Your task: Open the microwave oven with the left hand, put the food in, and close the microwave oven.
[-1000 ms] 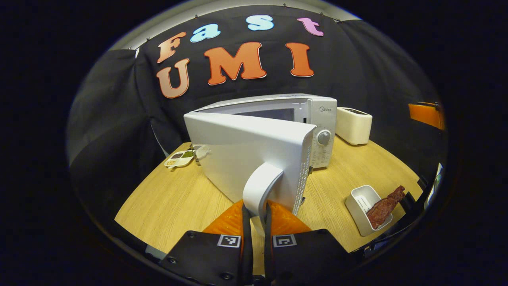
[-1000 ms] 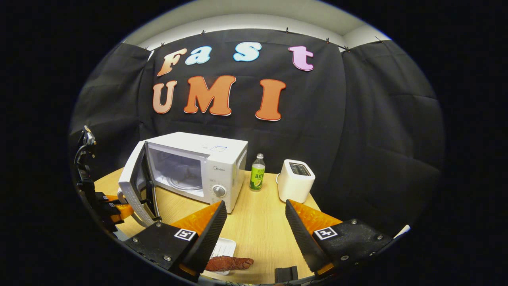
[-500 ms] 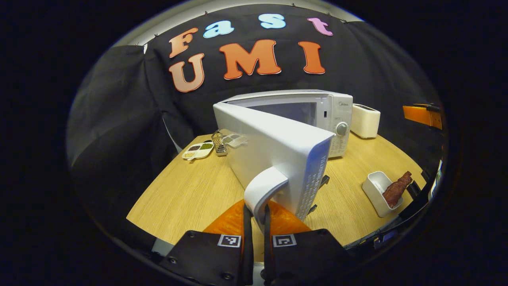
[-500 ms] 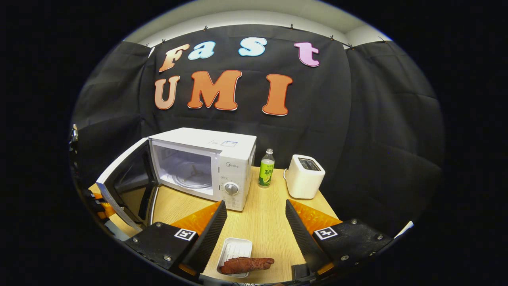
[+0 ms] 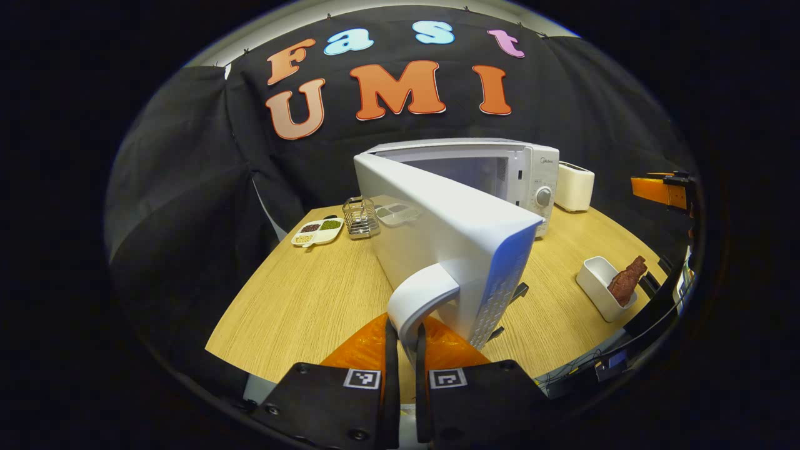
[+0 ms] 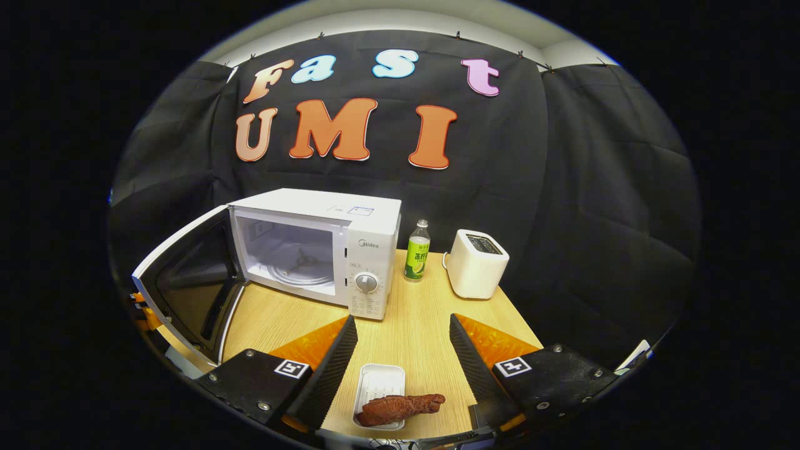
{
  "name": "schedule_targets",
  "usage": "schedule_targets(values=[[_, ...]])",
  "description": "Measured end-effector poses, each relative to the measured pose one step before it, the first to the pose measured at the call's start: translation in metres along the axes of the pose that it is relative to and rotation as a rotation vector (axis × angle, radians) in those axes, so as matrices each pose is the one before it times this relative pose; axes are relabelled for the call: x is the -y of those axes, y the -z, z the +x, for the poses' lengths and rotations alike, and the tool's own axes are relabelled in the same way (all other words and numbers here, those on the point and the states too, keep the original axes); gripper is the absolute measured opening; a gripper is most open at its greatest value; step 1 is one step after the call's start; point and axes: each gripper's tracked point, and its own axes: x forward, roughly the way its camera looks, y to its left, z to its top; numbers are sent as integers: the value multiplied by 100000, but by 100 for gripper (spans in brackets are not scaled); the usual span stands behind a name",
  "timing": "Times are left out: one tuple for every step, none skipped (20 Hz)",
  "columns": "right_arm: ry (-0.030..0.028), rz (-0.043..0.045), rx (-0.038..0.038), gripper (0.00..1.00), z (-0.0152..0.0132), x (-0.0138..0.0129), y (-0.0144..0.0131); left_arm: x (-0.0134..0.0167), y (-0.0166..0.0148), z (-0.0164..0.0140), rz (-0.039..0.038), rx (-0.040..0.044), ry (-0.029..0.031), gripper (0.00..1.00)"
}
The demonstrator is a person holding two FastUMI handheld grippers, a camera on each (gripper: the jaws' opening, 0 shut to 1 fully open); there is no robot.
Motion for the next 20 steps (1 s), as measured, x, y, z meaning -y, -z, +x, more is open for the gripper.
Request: schedule_targets(values=[[754, -173, -689, 93, -51, -40, 103, -376, 262, 30, 79, -926, 1928, 10], [535, 209, -748, 93, -59, -47, 233, -424, 99, -182, 127, -766, 1651, 10], [751, 174, -599, 93, -63, 18, 118, -657, 215, 125, -423, -804, 1547, 16], [257, 272, -895, 93, 67, -21, 161, -579, 142, -336, -1355, -927, 1411, 16], [283, 351, -1623, 93, 19, -144, 427, -946, 134, 191, -1278, -510, 356, 18], [934, 513, -1040, 92, -23, 126, 231, -690, 141, -301, -1464, -615, 505, 11], [780, 732, -690, 92, 0, 83, 128, -688, 180, -73, -973, -350, 367, 22], [972, 420, -961, 92, -77, 60, 414, -854, -25, -79, -362, -17, -105, 24], [1508, 664, -1382, 92, 93, 300, 473, -710, -51, 95, 109, 431, -36, 51], [1095, 491, -1545, 92, 57, 90, 602, -825, 44, -32, 567, 137, -317, 63], [1185, -121, -1376, 92, 93, 186, 500, -535, -19, 100, -94, 19, 62, 74], [951, -332, -928, 92, 11, 133, 276, -372, 211, -139, -228, -575, 882, 78], [996, -215, -615, 92, 30, 196, 224, -615, 46, -43, 66, 215, 162, 100], [919, 501, -839, 92, 38, 300, 246, -378, -29, -42, -491, 6, 386, 94], [516, 881, -1134, 92, -27, 72, 322, -467, 221, -113, -900, -374, 170, 93], [748, 793, -970, 92, -113, 146, 331, -340, 92, -129, -707, -603, 506, 100], [432, 408, -1165, 92, -32, 62, 305, -418, 169, -120, -307, -999, 347, 93], [769, 354, -877, 92, -22, 140, 331, -355, 24, -120, -358, -653, 356, 94], [639, 219, -1104, 92, 10, 134, 342, -329, 138, -82, -480, -1104, 384, 100], [833, 423, -1230, 92, -54, 358, 491, -251, 51, -174, -632, -962, 279, 100]])
